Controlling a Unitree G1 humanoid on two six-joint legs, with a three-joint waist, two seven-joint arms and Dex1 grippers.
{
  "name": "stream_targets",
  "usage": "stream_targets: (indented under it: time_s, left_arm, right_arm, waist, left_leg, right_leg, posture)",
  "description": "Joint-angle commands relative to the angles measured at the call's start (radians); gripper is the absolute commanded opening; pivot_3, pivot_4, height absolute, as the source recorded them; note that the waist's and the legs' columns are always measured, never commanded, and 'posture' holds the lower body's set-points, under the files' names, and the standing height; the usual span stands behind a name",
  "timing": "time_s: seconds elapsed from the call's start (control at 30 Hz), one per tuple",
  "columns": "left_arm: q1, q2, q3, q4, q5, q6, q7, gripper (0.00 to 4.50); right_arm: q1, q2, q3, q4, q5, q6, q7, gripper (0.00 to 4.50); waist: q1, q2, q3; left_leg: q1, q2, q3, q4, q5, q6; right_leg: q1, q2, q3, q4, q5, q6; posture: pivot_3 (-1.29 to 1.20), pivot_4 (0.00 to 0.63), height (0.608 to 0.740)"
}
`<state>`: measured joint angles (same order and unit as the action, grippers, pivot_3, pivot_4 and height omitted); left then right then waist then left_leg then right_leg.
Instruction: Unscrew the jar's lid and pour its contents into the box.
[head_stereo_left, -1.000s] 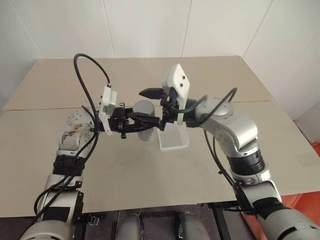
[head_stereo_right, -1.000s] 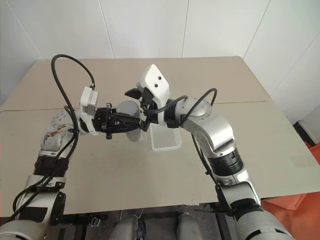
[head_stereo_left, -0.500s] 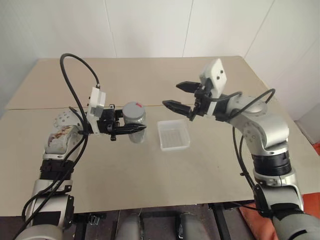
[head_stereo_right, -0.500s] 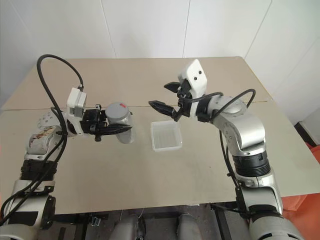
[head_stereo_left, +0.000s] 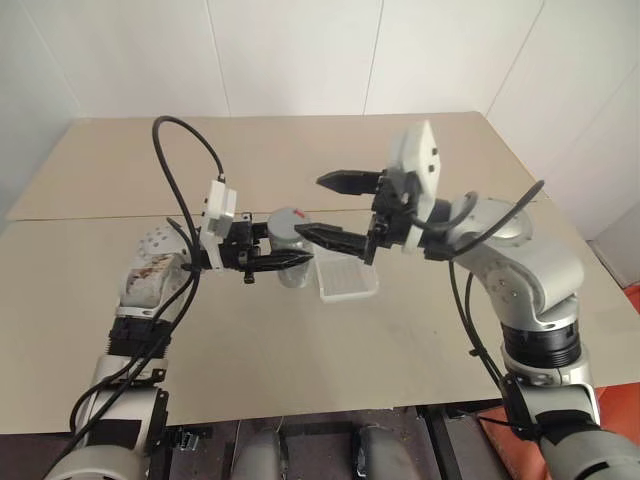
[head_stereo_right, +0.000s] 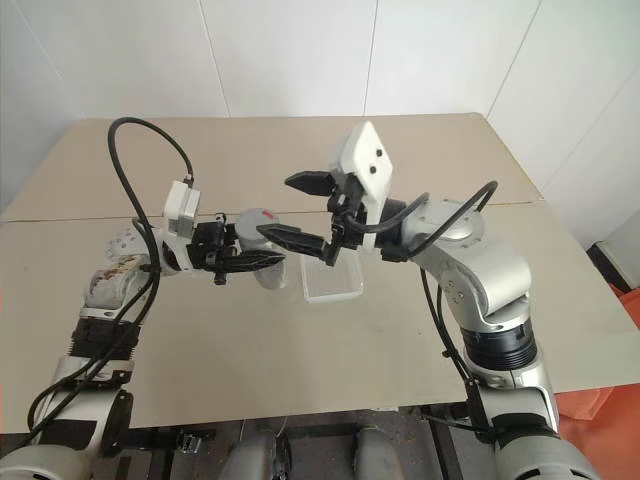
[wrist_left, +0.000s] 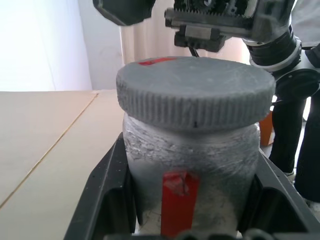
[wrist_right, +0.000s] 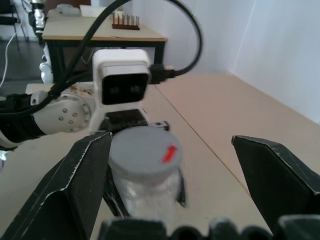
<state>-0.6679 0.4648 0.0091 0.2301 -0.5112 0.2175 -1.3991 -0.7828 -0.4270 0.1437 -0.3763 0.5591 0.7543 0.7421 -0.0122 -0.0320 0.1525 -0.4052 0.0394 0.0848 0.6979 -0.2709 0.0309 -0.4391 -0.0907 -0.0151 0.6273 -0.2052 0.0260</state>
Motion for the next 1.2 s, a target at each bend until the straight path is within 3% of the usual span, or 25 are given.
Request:
stream_targets:
  time_s: [0.03,0.33,1.2]
  left_arm:
    - [-0.033,-0.009,0.000,-0.003,-0.001,-0.023,0.001,2.00]
    - [-0.024,0.008,0.011,-0.018,-0.007,-0.017,-0.002,2.00]
    - [0.006,0.057,0.031,-0.058,-0.027,-0.006,0.000,2.00]
  right_arm:
    - [-0.052,0.019,0.056,-0.018,-0.071,-0.032,-0.035,4.46]
    - [-0.091,0.089,0.058,0.062,-0.129,-0.016,-0.089,4.46]
    - [0.005,-0.067,-0.026,0.010,-0.068,-0.011,-0.027,4.46]
  waist:
    - [-0.002,0.000,0.000]
    - [0.001,0.000,0.000]
    - [0.000,0.000,0.000]
  left_leg:
    - [0.000,0.000,0.000,0.000,0.000,0.000]
    - [0.000,0.000,0.000,0.000,0.000,0.000]
    - [0.000,0.000,0.000,0.000,0.000,0.000]
  right_leg:
    - [0.000,0.000,0.000,0.000,0.000,0.000]
    - [0.000,0.000,0.000,0.000,0.000,0.000]
    - [0.000,0.000,0.000,0.000,0.000,0.000]
  posture:
    - [0.00,0.150,0.740]
    - [0.00,0.150,0.740]
    - [0.00,0.150,0.740]
